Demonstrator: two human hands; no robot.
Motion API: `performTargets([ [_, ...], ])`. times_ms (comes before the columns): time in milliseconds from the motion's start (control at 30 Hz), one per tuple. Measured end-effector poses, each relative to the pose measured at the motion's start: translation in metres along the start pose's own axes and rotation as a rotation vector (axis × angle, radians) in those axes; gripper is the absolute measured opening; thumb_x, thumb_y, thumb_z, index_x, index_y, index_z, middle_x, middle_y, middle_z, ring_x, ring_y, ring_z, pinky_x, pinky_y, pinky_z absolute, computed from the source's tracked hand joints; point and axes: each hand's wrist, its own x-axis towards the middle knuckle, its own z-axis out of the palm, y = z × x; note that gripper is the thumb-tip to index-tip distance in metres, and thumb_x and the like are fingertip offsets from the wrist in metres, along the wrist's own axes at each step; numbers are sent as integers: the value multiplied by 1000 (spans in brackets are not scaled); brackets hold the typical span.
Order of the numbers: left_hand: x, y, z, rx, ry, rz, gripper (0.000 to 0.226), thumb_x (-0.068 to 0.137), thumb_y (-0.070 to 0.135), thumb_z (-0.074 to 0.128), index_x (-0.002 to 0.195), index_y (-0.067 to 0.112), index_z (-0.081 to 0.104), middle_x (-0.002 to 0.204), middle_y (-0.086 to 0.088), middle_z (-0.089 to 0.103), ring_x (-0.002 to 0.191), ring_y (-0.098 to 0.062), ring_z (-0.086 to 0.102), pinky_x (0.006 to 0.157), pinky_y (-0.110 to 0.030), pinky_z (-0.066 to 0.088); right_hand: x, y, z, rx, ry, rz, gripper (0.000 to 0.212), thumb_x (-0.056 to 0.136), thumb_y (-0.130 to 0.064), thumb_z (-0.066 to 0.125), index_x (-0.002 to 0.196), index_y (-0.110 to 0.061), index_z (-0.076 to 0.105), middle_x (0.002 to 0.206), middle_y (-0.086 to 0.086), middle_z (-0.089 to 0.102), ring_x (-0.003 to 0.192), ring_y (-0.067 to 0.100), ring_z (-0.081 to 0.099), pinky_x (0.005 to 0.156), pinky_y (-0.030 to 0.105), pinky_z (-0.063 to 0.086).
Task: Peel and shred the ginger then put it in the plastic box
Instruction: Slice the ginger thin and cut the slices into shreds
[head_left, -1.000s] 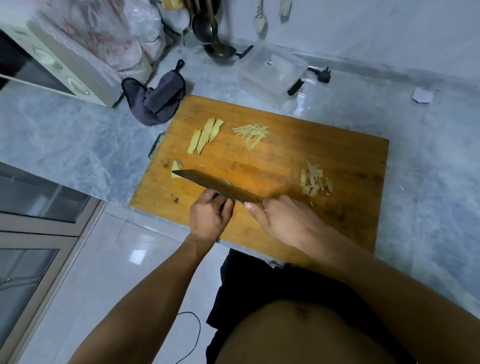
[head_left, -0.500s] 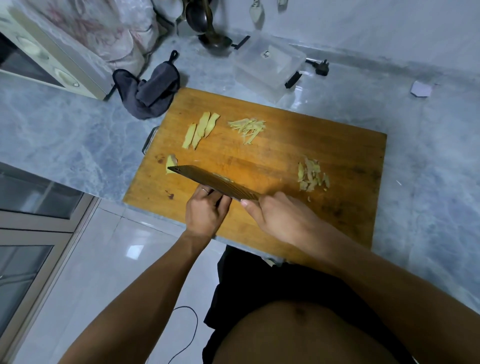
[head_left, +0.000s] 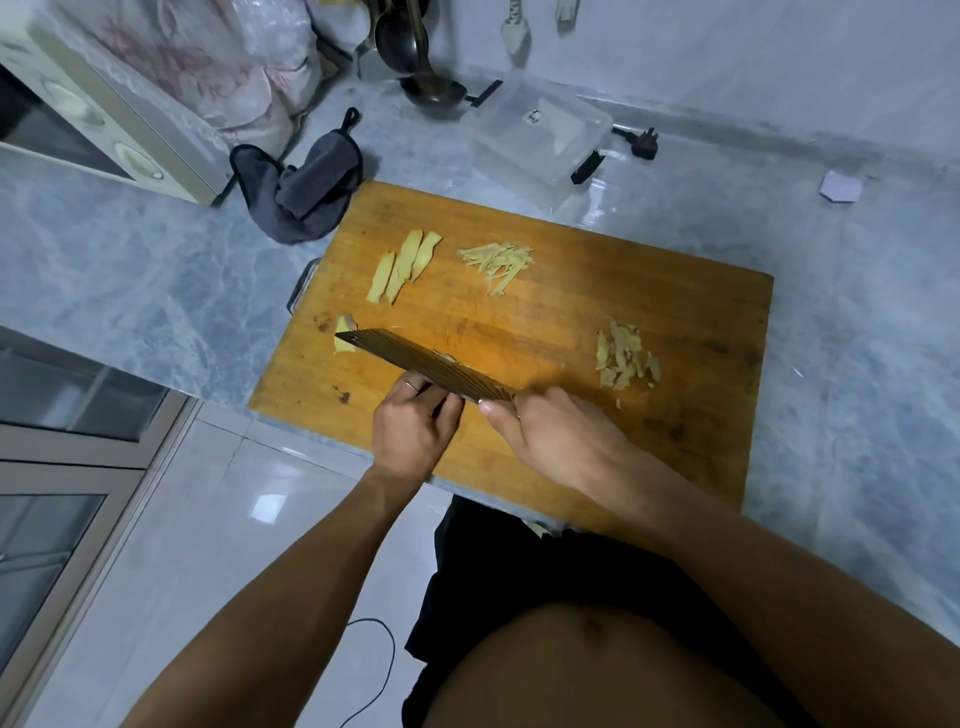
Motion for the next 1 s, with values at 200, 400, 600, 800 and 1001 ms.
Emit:
performTargets([
  [200, -1, -1, 0, -4, 12, 11, 19, 86, 20, 61, 81, 9, 75, 89, -11, 70, 88, -22, 57, 55, -27, 46, -4, 0, 0, 30, -3, 14, 57, 100, -65, 18, 70, -24, 43, 80, 7, 55, 72, 29, 57, 63, 36, 46],
  [400, -1, -3, 2, -21, 4, 1, 19, 87, 19, 61, 79, 7, 74, 88, -13, 69, 89, -22, 56, 56, -29, 48, -1, -1, -5, -17, -13, 13, 61, 101, -64, 17, 71, -20, 48, 78, 7, 54, 66, 24, 53, 55, 33, 38],
  [600, 0, -3, 1, -31, 0, -9, 31, 88, 30, 57, 84, 6, 77, 91, -12, 72, 93, -21, 56, 57, -28, 49, 0, -2, -5, -26, -49, 13, 57, 101, -63, 19, 74, -22, 47, 80, 7, 54, 73, 27, 57, 63, 35, 44],
  [800, -1, -4, 2, -11, 5, -1, 34, 88, 31, 57, 81, 5, 77, 86, -12, 72, 86, -24, 59, 56, -28, 49, -1, -4, -4, -52, -56, 13, 54, 103, -61, 19, 81, -20, 48, 83, 8, 55, 78, 30, 59, 64, 35, 42],
  [1001, 2, 3, -4, 2, 23, 27, 36, 86, 27, 54, 68, 1, 71, 72, -16, 67, 65, -34, 65, 49, -26, 46, 10, -9, 3, -85, -17, -1, 65, 103, -59, 21, 99, -9, 62, 82, 10, 57, 75, 32, 57, 63, 35, 40],
])
